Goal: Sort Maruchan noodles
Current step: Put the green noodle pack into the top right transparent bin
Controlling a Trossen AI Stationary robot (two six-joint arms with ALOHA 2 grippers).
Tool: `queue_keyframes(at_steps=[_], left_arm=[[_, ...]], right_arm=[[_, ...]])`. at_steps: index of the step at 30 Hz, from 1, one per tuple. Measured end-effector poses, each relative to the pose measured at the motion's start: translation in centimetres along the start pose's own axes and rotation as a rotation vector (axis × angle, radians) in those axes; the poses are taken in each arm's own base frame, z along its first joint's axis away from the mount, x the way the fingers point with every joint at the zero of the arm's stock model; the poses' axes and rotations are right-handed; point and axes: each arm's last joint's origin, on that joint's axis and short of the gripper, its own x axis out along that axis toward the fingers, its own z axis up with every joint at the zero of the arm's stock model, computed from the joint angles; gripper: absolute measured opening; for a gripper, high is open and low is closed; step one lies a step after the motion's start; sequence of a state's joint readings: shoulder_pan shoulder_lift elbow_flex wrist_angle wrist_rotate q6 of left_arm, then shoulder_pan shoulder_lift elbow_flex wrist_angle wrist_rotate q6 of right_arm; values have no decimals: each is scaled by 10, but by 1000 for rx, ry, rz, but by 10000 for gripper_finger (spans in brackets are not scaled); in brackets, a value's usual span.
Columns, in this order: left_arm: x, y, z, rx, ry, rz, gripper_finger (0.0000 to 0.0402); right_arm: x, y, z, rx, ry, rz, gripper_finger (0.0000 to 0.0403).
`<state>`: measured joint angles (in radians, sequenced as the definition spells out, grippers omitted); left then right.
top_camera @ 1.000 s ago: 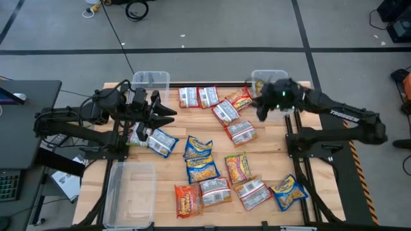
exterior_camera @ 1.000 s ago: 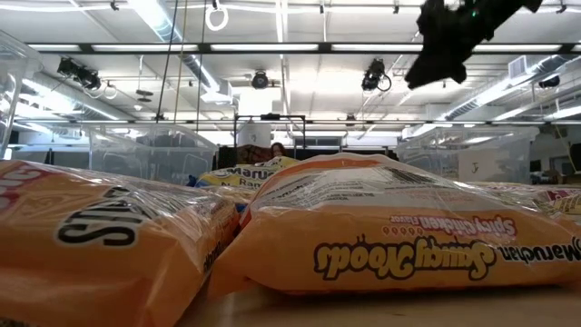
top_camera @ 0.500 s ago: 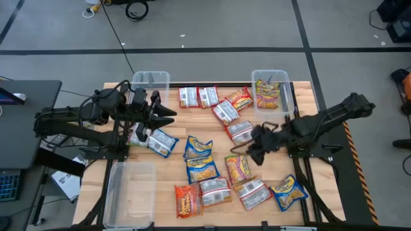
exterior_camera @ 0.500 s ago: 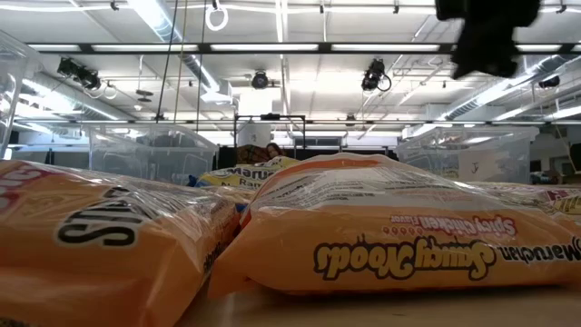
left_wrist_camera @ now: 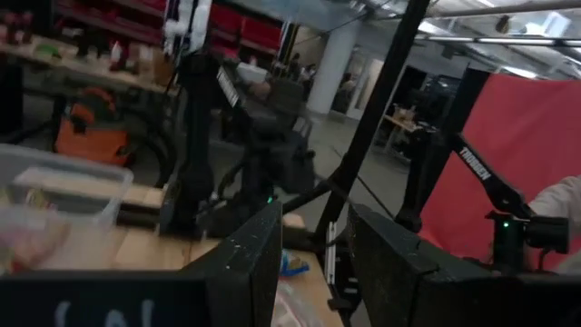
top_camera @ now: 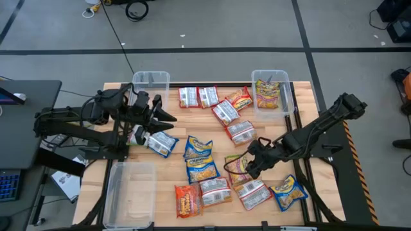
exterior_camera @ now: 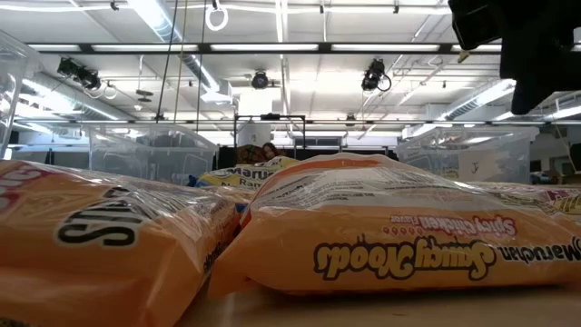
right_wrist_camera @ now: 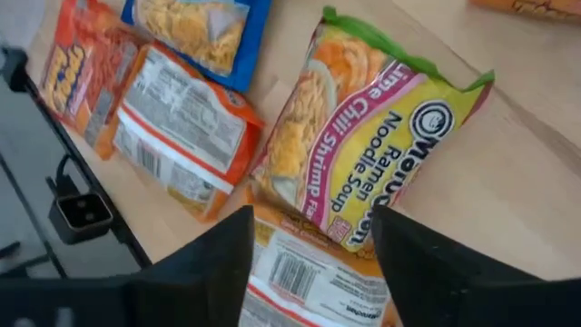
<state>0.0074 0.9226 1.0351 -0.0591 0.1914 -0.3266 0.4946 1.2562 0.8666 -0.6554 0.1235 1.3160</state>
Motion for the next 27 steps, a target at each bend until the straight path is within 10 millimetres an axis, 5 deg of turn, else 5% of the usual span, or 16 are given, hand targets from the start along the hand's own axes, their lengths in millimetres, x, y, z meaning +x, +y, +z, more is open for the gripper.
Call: queue_keyframes(at_steps=[8, 16, 27], left_arm=[[0, 1, -3, -34, 26, 23, 133], [0, 1, -2, -31, 12, 19, 133], [10, 1, -7, -28, 13, 59, 133]], right_arm=[[-7, -23, -14, 6, 38, 28, 249], [34, -52, -30, 128, 59, 155, 258], [58, -74, -28, 96, -101, 94, 266]])
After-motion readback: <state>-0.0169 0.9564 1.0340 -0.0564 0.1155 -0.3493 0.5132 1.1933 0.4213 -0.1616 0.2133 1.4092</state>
